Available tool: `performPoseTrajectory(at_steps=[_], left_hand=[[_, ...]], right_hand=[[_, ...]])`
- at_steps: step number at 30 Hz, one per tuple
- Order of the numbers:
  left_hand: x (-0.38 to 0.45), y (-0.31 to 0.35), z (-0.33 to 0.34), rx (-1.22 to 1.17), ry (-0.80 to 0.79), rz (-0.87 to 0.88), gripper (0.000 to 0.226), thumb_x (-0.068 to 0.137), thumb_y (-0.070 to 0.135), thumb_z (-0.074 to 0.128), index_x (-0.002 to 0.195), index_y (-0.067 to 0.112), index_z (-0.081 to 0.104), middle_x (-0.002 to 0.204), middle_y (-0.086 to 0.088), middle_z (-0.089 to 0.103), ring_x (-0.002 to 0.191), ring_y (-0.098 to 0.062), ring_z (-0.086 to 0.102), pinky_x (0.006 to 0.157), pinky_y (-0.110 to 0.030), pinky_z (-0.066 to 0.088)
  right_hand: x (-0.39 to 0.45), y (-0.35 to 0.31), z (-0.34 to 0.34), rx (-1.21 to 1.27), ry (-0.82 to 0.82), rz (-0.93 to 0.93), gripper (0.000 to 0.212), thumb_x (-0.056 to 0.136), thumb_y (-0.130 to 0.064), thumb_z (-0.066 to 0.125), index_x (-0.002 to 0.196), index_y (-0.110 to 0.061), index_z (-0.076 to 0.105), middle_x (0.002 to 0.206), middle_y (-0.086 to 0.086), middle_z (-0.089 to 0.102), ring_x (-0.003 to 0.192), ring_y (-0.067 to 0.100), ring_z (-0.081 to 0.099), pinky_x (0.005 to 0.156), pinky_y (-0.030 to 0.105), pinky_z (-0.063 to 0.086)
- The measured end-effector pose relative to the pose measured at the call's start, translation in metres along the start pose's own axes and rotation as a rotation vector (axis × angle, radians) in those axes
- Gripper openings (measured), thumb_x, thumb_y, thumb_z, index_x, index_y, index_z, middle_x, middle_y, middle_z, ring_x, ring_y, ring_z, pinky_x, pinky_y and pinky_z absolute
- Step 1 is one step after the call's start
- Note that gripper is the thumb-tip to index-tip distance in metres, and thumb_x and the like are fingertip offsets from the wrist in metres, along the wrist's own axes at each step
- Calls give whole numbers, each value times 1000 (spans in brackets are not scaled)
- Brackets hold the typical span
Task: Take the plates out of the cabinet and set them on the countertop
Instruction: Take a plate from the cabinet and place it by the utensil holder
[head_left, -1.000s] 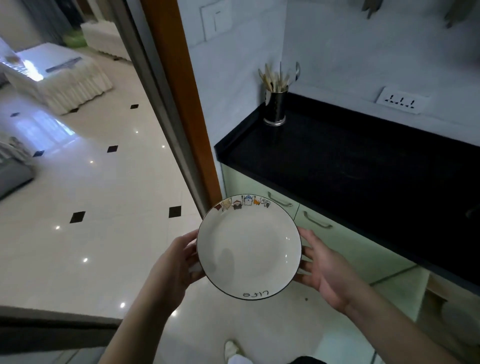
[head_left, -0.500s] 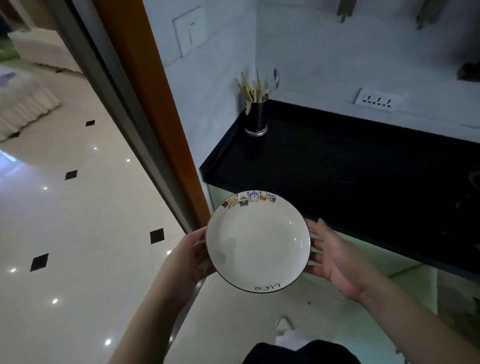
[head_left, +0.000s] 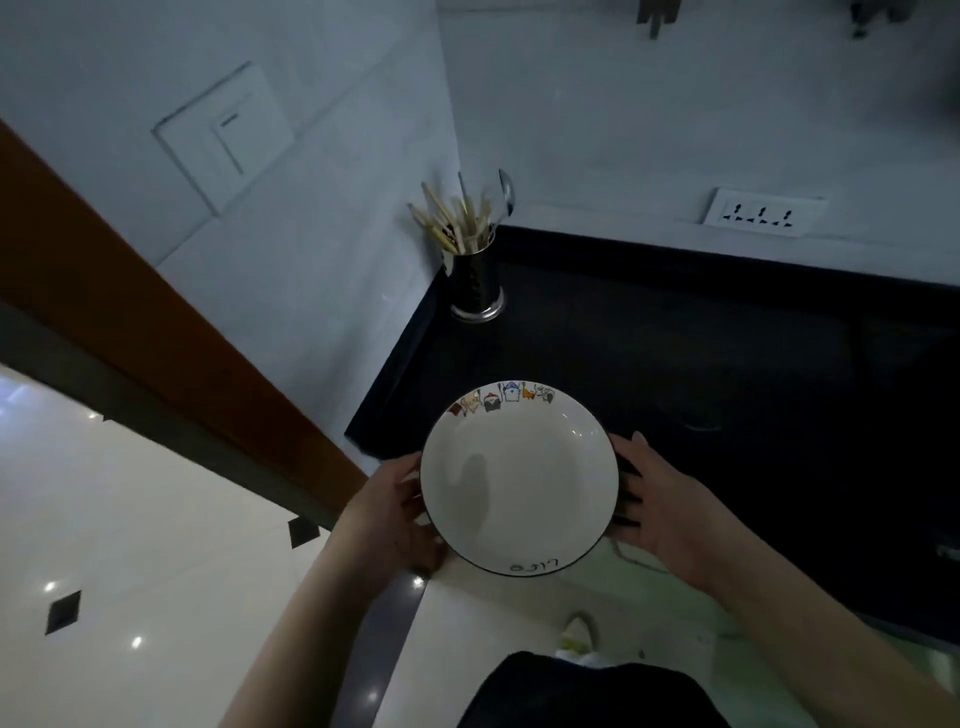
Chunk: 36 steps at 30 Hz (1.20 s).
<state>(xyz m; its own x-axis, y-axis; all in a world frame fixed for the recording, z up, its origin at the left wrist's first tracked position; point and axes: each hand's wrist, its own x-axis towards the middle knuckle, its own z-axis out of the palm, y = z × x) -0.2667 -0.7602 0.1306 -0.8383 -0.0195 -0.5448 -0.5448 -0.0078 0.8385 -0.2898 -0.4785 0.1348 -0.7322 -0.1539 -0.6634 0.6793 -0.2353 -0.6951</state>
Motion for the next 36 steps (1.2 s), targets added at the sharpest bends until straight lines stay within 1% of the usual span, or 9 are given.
performPoseTrajectory(at_steps=[2,6,10,12,16,23,27,32,36], left_hand=[[26,9,3,256,-2,82,86,46,34,82,128,31,58,125,2,65,115,-21,63,90,-42,57],[79,9,-3,378,-33,-7,84,62,6,91,134,25,52,125,8,65,109,-7,65,78,-22,58],[114,25,6,-71,85,-177,29,88,19,68,114,15,57,115,-7,67,94,-19,67,74,-34,58],[132,33,8,-281,110,-264,36,85,33,64,114,12,60,117,-14,67,102,-30,65,79,-43,55],[170,39,-2,-306,129,-344,28,100,37,45,108,18,64,116,-11,68,110,-31,62,76,-43,54],[229,45,-17,-277,44,-360,47,102,47,36,126,17,62,125,-11,63,114,-29,60,81,-45,55],[250,46,-18,-270,29,-370,48,102,49,31,121,19,64,123,-8,64,112,-27,61,84,-47,54],[265,48,-13,-214,57,-345,41,102,48,31,112,28,66,117,-3,67,105,-21,63,80,-42,53],[273,45,-14,-149,73,-318,51,101,51,30,128,24,63,122,-3,66,111,-22,63,82,-40,54]], right_hand=[[24,-15,-3,-2,20,28,42,96,-51,43,130,-31,56,125,5,64,109,26,64,88,46,54],[66,-37,-2,-26,51,55,35,96,-51,45,121,-32,62,125,3,63,111,26,62,93,49,52],[103,-48,2,-26,60,86,38,98,-37,50,136,-31,51,131,3,56,113,29,59,84,45,54],[121,-49,5,-44,60,94,47,97,-35,52,143,-31,43,138,3,51,117,30,56,88,47,53],[148,-48,15,33,110,163,46,98,-49,43,138,-28,50,143,5,47,120,31,54,92,48,51],[179,-57,22,10,213,179,47,102,-41,38,145,-25,38,147,7,45,124,34,51,98,48,46],[198,-60,25,17,306,225,50,100,-47,35,144,-24,41,146,8,46,126,34,49,99,49,44],[213,-61,28,5,328,244,59,99,-36,45,152,-29,22,152,9,37,133,38,40,105,54,40],[220,-62,30,-16,297,245,63,97,-30,49,153,-29,20,152,10,36,133,39,40,106,56,39]])
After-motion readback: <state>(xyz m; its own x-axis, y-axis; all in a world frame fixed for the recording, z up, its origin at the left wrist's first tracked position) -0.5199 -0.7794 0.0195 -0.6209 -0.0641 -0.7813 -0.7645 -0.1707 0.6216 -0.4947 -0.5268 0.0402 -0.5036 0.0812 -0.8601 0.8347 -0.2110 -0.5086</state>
